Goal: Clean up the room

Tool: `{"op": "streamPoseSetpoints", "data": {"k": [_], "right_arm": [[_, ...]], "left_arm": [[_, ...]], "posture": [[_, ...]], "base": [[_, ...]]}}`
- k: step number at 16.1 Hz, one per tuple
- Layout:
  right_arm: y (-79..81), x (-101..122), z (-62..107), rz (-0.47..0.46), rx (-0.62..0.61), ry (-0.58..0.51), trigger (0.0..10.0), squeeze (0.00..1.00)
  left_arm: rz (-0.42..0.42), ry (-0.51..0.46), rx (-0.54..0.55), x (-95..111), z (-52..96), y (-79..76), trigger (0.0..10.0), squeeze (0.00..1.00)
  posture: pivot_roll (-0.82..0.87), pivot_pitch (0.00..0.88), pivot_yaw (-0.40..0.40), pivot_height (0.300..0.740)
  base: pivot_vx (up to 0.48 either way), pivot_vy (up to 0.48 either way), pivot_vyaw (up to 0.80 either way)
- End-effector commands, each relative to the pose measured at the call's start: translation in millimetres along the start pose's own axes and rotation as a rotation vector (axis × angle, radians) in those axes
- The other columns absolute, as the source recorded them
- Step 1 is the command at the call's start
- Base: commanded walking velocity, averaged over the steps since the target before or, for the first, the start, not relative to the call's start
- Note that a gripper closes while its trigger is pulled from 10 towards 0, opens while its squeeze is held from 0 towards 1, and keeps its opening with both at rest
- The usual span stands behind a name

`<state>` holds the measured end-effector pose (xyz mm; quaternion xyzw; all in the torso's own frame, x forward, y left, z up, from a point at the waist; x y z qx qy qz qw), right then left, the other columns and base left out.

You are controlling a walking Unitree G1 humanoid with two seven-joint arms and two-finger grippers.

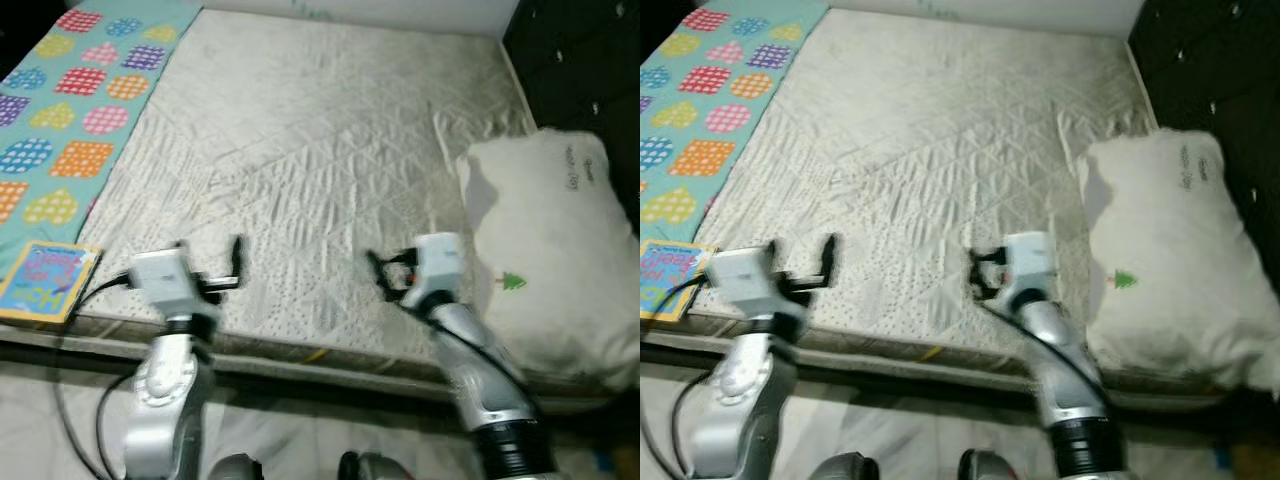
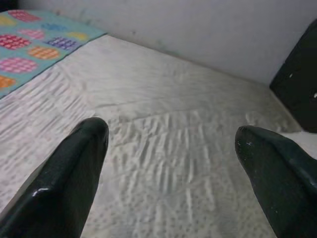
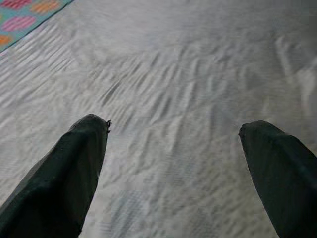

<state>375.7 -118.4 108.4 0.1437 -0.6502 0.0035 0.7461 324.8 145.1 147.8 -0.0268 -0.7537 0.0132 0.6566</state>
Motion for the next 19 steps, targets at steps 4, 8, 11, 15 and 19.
{"op": "streamPoseSetpoints", "data": {"k": [4,8,11,15,19], "right_arm": [[9.7,-3.2,-2.7,-0.004,0.017,0.006,10.0,0.00],[8.3,-6.3,-1.6,-0.002,0.013,0.011,10.0,0.00],[8.1,-6.7,-1.5,-0.026,0.010,0.009,10.0,0.00],[7.0,-7.9,-3.4,-0.050,0.008,0.024,10.0,0.00],[7.6,-9.4,-3.3,-0.033,0.011,0.027,10.0,0.00]], "left_arm": [[-0.012,0.003,0.021,0.0,1.5,9.6,10.0,0.00],[0.015,0.018,0.049,-3.2,1.0,9.3,10.0,0.00],[0.021,0.024,0.049,-4.7,0.9,9.4,10.0,0.00],[0.018,0.023,0.046,-4.6,0.9,10.1,10.0,0.00],[0.015,0.031,0.046,-6.8,1.2,10.3,10.0,0.00]], "posture": [[0.09,0.207,-0.046,0.740],[0.09,0.206,-0.046,0.740],[0.10,0.204,-0.046,0.740],[0.10,0.203,-0.050,0.740],[0.10,0.202,-0.052,0.740]], "base": [[0.336,0.000,0.00],[0.137,0.000,0.00],[0.000,0.000,0.00],[0.000,0.130,-0.14],[0.000,0.289,-0.12]]}}
Point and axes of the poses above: a point about 5 cm out from each wrist's last joint towards the gripper, its own z axis pointing back from the gripper into the wrist, its own x axis along the axis of the wrist's last joint, y = z × x, the point moved 6 cm from there along -z, pointing out of the wrist towards the gripper, and after that the axes turned 10 degrees about -z, right-handed, at the moved point
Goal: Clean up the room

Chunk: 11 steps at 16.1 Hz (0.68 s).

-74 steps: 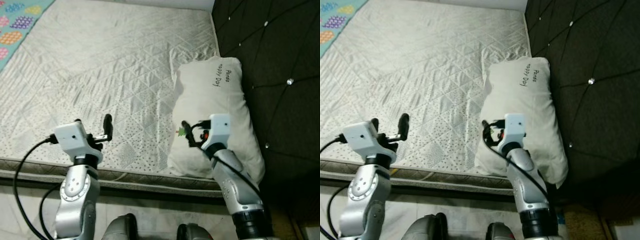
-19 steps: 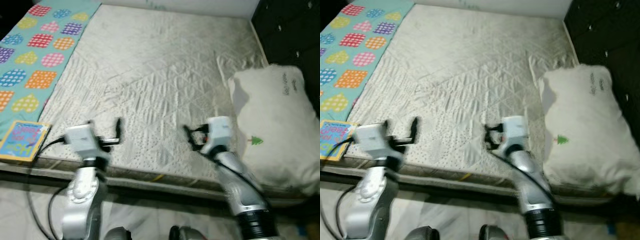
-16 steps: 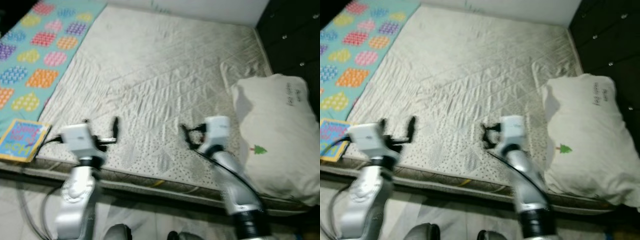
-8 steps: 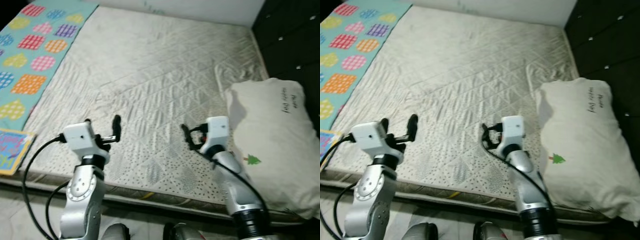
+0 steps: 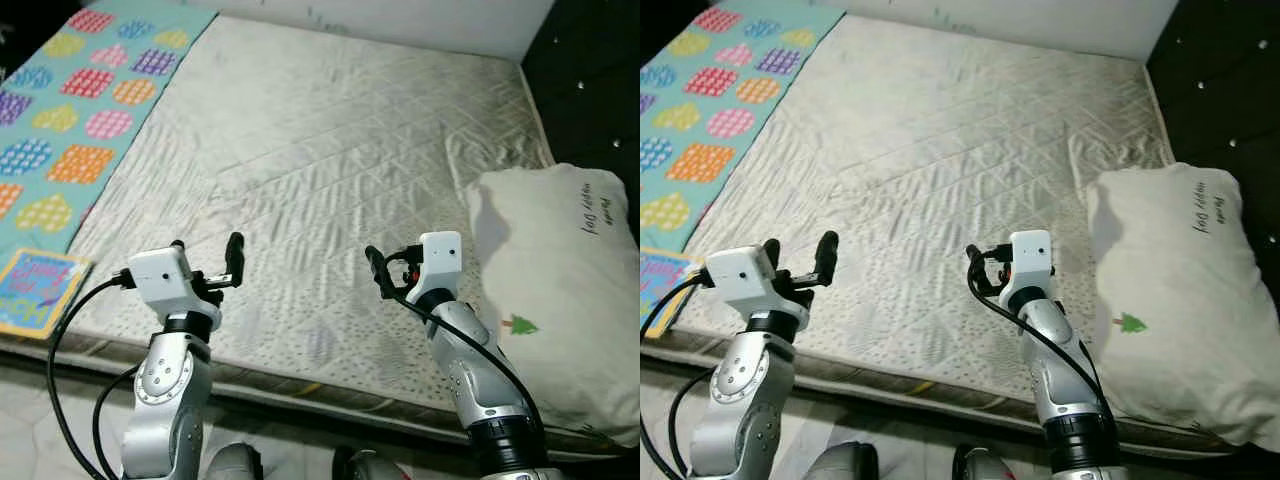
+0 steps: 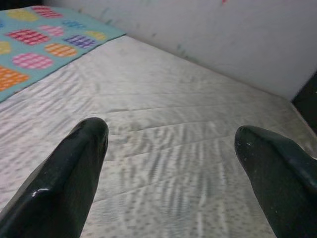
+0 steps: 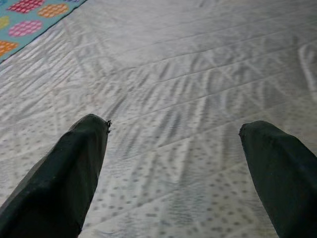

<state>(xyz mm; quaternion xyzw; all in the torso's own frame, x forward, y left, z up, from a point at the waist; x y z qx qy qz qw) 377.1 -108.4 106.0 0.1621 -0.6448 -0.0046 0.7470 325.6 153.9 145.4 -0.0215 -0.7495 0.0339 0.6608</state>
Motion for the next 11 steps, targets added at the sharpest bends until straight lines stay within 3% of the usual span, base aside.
{"op": "streamPoseSetpoints", "data": {"k": [1,11], "right_arm": [[-1.3,-5.8,0.5,0.008,-0.006,0.022,10.0,0.00],[-3.9,-7.2,-0.3,0.031,-0.019,0.018,10.0,0.00]], "left_arm": [[-0.005,0.019,0.006,-4.8,1.5,1.4,10.0,0.00],[-0.003,0.019,-0.004,-4.3,1.1,-0.8,10.0,0.00]], "posture": [[0.09,0.200,-0.053,0.740],[0.10,0.199,-0.051,0.740]], "base": [[0.000,0.330,0.00],[0.000,0.345,0.00]]}}
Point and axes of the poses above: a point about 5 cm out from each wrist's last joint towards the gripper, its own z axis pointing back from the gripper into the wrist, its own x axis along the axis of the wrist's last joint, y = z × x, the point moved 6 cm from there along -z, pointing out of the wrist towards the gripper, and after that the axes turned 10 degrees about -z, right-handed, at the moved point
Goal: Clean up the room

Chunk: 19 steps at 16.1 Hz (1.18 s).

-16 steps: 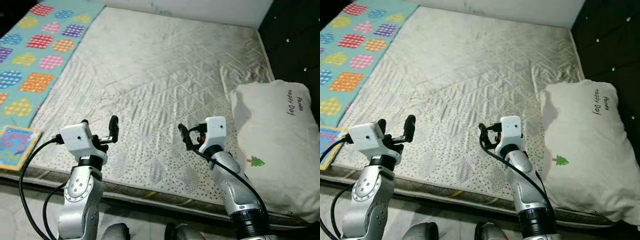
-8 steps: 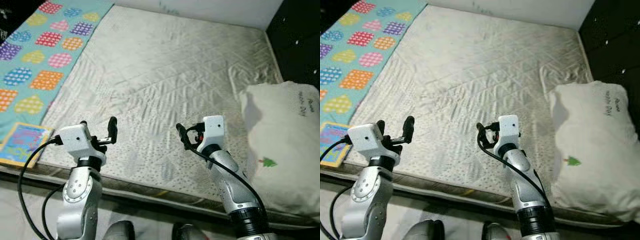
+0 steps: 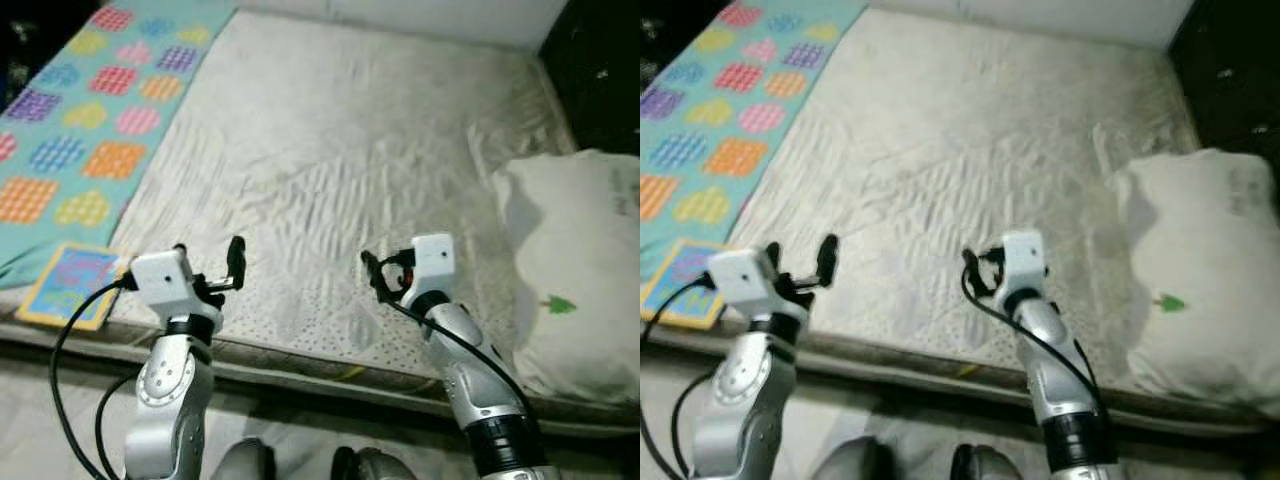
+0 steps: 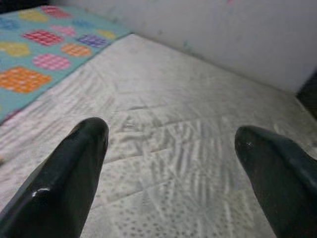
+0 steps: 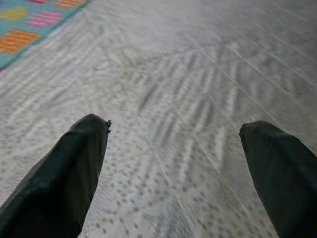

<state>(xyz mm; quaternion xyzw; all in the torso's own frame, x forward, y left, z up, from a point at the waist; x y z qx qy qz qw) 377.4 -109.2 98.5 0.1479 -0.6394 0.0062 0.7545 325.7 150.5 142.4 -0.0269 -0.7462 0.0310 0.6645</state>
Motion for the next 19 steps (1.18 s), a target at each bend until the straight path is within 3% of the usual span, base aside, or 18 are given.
{"op": "streamPoseSetpoints", "data": {"k": [1,19], "right_arm": [[-1.8,-1.6,1.1,-0.002,-0.012,-0.001,10.0,0.00],[-4.7,-3.5,-0.3,0.017,-0.026,0.003,10.0,0.00]], "left_arm": [[-0.007,0.010,0.006,-1.5,0.9,2.2,10.0,0.00],[0.000,0.009,0.004,-0.5,-2.6,0.4,10.0,0.00]], "posture": [[0.10,0.199,-0.051,0.740],[0.09,0.205,-0.049,0.740]], "base": [[0.000,0.364,0.00],[0.000,0.435,0.00]]}}
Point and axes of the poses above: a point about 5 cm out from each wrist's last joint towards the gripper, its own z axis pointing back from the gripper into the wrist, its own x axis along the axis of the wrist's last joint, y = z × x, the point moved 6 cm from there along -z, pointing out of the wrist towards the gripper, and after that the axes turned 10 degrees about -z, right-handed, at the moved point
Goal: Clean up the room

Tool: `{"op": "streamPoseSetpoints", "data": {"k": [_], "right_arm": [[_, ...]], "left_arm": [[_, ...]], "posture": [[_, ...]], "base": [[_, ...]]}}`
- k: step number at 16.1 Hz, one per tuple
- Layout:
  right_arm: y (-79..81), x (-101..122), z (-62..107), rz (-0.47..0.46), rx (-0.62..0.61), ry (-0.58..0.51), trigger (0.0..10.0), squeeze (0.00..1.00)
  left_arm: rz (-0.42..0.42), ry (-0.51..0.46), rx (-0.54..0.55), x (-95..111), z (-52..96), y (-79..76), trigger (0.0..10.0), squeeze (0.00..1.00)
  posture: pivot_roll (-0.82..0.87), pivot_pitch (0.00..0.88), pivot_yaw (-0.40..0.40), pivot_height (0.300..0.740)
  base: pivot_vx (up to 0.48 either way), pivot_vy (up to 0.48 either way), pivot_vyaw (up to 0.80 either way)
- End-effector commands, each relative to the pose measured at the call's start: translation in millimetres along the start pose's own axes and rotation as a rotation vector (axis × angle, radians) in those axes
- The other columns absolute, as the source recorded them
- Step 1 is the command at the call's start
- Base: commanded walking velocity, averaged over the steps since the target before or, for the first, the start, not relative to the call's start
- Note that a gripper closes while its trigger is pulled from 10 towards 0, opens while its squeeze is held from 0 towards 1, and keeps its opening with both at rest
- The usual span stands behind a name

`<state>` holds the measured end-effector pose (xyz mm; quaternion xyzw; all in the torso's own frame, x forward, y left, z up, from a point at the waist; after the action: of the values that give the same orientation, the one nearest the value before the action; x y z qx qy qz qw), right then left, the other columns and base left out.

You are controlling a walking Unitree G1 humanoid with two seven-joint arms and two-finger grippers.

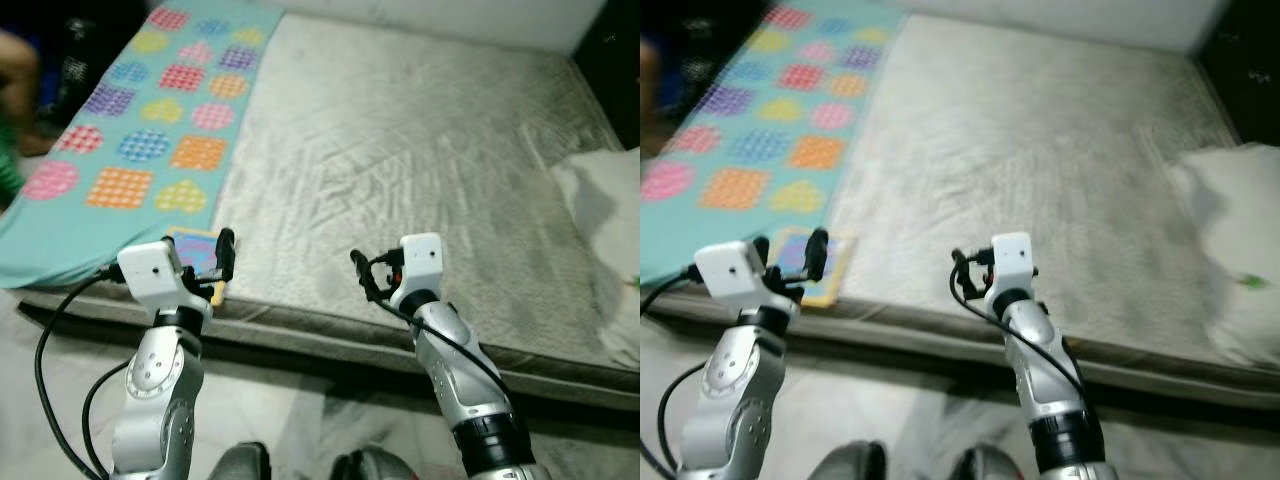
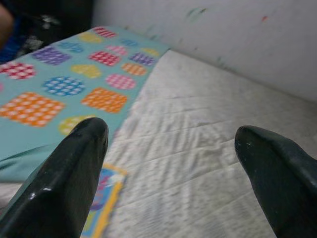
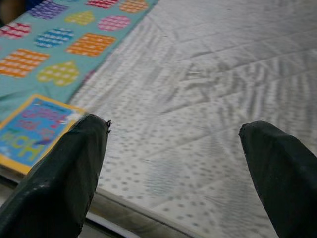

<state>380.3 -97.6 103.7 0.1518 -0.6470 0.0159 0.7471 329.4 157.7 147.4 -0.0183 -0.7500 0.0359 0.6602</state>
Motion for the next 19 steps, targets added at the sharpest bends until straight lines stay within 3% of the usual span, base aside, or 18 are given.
{"op": "streamPoseSetpoints", "data": {"k": [1,3,7,14,19], "right_arm": [[-16.4,-7.5,5.2,0.007,-0.046,0.022,10.0,0.00],[-17.1,-9.2,6.3,0.014,-0.043,0.027,10.0,0.00],[-17.2,-9.2,5.8,0.016,-0.043,0.027,10.0,0.00],[-19.0,-10.6,6.2,0.005,-0.052,0.030,10.0,0.00],[-18.0,-10.3,5.3,0.008,-0.048,0.029,10.0,0.00]], "left_arm": [[0.004,0.018,-0.015,-5.0,1.9,-6.6,10.0,0.00],[0.000,0.012,-0.019,-3.9,1.6,-7.1,10.0,0.00],[-0.007,-0.018,-0.062,1.5,3.1,-13.0,10.0,0.00],[-0.018,-0.014,-0.064,0.2,3.8,-10.9,10.0,0.00],[-0.018,-0.013,-0.064,-0.1,4.1,-10.8,10.0,0.00]], "posture": [[0.09,0.205,-0.049,0.740],[0.09,0.204,-0.049,0.740],[0.09,0.202,-0.047,0.740],[0.09,0.201,-0.045,0.740],[0.09,0.199,-0.046,0.740]], "base": [[0.000,0.480,0.00],[0.000,0.463,0.00],[0.000,0.000,0.00],[0.313,0.000,-0.33],[0.349,0.000,0.00]]}}
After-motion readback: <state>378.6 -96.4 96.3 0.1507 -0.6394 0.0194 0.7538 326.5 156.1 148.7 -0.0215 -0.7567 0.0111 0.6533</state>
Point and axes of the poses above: a point about 5 cm out from each wrist's last joint towards the gripper, its own z axis pointing back from the gripper into the wrist, its own x axis along the axis of the wrist's last joint, y = z × x, the point moved 6 cm from there along -z, pointing out of the wrist towards the gripper, and after that the axes turned 10 degrees about -z, right-handed, at the moved point
